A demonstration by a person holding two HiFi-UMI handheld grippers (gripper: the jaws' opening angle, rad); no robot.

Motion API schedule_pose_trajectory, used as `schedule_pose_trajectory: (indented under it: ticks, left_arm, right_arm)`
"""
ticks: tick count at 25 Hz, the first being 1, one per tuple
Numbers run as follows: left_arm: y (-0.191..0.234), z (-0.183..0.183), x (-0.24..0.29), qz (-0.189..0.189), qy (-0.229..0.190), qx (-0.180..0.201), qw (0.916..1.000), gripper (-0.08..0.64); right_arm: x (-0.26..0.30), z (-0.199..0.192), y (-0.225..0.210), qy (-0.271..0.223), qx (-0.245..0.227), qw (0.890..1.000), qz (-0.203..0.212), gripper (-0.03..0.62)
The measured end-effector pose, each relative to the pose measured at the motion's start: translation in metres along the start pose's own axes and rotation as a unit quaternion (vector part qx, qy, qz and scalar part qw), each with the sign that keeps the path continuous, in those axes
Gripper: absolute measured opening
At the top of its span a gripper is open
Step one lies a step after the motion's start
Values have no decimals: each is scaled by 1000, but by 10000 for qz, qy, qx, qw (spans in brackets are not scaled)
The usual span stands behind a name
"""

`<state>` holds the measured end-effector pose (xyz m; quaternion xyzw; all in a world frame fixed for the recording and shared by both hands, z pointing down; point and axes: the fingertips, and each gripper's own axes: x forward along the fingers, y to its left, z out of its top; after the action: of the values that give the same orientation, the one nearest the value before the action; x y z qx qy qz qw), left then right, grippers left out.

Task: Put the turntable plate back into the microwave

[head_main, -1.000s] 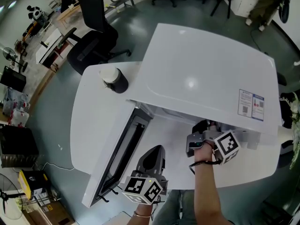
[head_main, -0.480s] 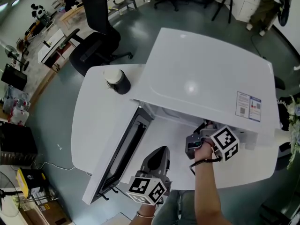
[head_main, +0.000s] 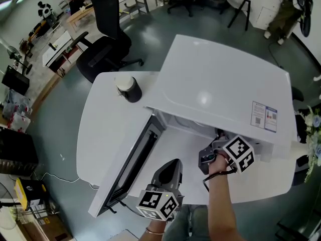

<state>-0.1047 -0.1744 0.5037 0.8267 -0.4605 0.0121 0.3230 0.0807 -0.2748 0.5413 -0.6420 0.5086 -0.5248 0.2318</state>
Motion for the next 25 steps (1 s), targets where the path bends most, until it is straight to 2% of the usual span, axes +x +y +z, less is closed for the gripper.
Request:
schedule_pose_trajectory:
  ticks: [12, 25]
  left_arm:
    - [-6, 1, -2, -61, -49, -25, 10000, 0]
    - [-14, -2, -9, -106, -66, -51, 9999, 0]
  right_arm:
    - [-9, -2, -11, 207, -28, 9993, -314, 127]
    - [-19, 2, -10, 159, -91, 9995, -269, 126]
